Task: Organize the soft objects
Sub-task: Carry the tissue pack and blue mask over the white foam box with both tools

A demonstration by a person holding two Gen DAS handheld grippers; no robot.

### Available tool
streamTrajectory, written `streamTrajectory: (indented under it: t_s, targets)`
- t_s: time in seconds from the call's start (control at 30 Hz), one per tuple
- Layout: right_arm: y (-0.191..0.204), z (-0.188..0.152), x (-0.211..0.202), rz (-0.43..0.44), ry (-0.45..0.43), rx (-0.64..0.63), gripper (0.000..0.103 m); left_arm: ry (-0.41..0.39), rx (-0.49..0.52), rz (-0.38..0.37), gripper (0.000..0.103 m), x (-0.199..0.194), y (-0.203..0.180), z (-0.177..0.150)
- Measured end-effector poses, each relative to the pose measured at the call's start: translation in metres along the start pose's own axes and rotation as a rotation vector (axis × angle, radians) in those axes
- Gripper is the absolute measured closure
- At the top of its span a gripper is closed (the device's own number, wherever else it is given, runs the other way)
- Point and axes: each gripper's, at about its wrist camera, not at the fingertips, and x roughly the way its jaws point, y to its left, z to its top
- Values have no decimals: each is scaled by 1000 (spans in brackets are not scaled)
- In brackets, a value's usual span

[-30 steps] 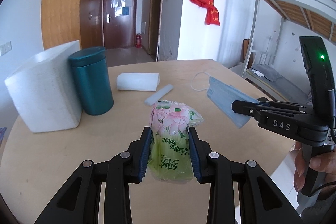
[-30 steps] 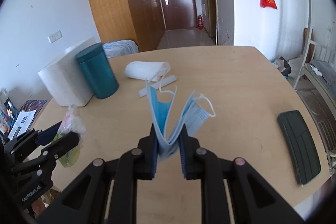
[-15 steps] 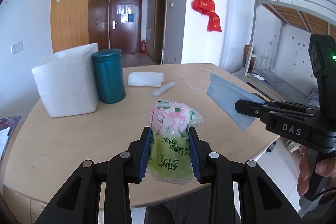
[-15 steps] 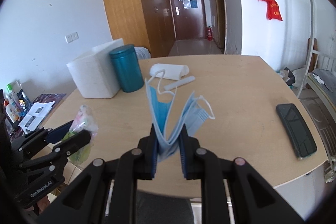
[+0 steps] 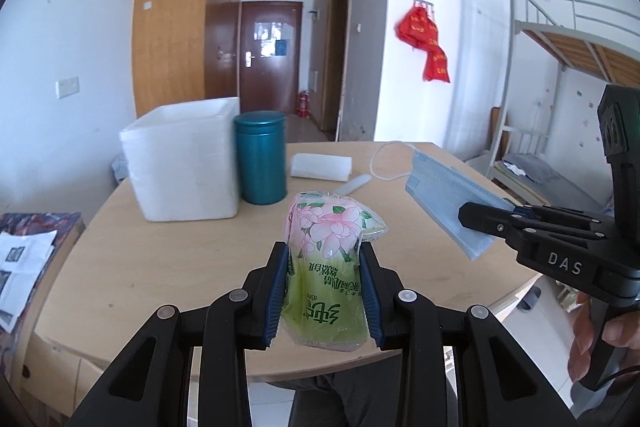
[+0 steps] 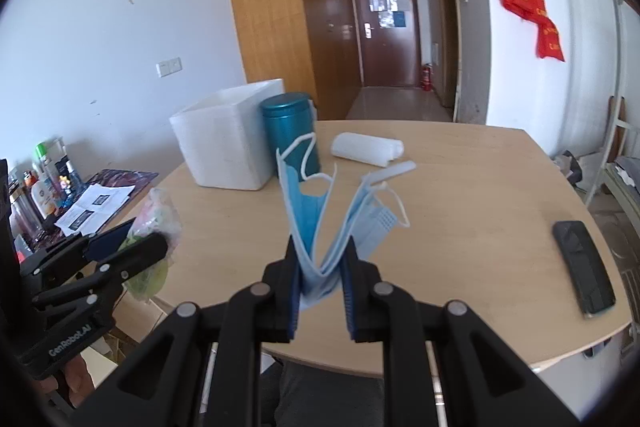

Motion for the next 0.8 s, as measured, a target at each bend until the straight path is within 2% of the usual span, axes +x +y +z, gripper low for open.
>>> streamTrajectory:
  t_s: [0.17,0.5,0.8]
  targets:
    - [17,2,9,50,-1,-24,81,-33,-22,53,67,-15,19,-1]
    - [60,18,40,155,8,-93,81,-51,-93,180,67,-21,69,4]
    - [88,36,60,220,6,-145,81,-53,-118,220,67,-14,93,14]
